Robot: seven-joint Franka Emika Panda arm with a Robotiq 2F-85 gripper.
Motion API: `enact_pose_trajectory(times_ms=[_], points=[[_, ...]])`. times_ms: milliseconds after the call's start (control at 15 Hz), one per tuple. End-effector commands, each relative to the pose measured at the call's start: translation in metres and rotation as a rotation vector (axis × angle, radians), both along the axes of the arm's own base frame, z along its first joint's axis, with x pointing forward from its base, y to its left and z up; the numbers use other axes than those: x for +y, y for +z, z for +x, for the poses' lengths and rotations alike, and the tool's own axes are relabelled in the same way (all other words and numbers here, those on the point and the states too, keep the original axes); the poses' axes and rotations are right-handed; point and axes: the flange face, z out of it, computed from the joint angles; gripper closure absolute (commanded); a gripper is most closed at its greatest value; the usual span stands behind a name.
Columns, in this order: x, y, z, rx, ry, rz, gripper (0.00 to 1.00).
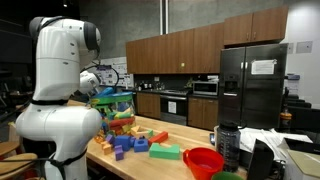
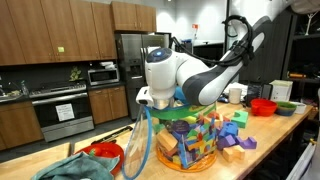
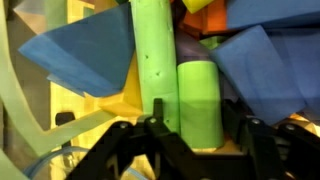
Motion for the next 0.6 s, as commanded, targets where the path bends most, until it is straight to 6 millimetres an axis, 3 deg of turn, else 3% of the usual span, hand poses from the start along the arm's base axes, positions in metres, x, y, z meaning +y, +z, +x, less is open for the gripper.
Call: enact_pose_trajectory(times_ms=[0,133,267,533], points=[[-0.006,-0.015,-0.002,0.048,0.001,0.009,0.68],[-0.007,-0.014,-0.002,0.054,0.004,0.003,0.76],[-0.011,-0.015,-0.001,0.063,0.01,-0.024,0.9],[-0.016,-0.01,0.003,0.061,0.035,-0.063,0.9]])
